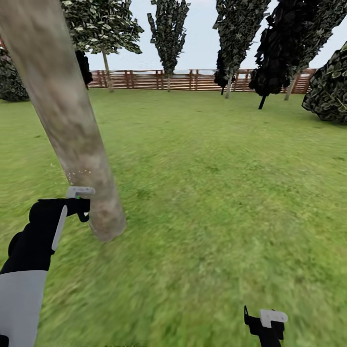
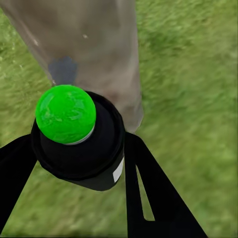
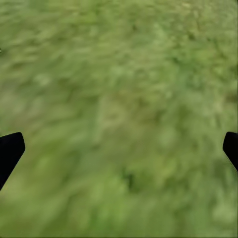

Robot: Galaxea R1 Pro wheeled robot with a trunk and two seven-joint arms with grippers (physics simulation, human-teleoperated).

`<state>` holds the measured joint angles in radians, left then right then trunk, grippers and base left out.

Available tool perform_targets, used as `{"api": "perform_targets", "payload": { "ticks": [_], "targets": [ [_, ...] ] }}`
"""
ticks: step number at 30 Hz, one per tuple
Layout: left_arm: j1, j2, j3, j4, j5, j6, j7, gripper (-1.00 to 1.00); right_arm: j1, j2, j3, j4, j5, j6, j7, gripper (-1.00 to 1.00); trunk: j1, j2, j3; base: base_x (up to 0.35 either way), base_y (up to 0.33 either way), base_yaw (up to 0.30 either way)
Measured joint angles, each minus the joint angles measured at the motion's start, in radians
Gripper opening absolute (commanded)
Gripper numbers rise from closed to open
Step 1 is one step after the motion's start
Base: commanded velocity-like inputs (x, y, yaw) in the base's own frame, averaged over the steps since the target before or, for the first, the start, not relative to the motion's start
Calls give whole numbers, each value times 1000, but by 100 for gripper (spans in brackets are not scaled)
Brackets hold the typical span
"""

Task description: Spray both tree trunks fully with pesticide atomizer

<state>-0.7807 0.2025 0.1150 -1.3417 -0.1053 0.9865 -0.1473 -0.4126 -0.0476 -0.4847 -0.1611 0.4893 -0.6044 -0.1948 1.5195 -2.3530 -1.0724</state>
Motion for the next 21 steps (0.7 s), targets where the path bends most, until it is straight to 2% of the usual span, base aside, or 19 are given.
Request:
{"api": "perform_targets", "payload": {
  "ticks": [5,13,21],
  "targets": [
    [0,1,0,2,-3,-1,1,-100,0,0,0,0,0,0,0,100,0,0,0,121,-274,244],
    [0,1,0,7,-4,-3,3,-100,0,-1,0,0,0,0,0,100,0,0,0,163,-258,46],
    [1,3,1,10,-7,-5,9,-100,0,0,0,0,0,0,0,100,0,0,0,180,-243,260]
  ]
}}
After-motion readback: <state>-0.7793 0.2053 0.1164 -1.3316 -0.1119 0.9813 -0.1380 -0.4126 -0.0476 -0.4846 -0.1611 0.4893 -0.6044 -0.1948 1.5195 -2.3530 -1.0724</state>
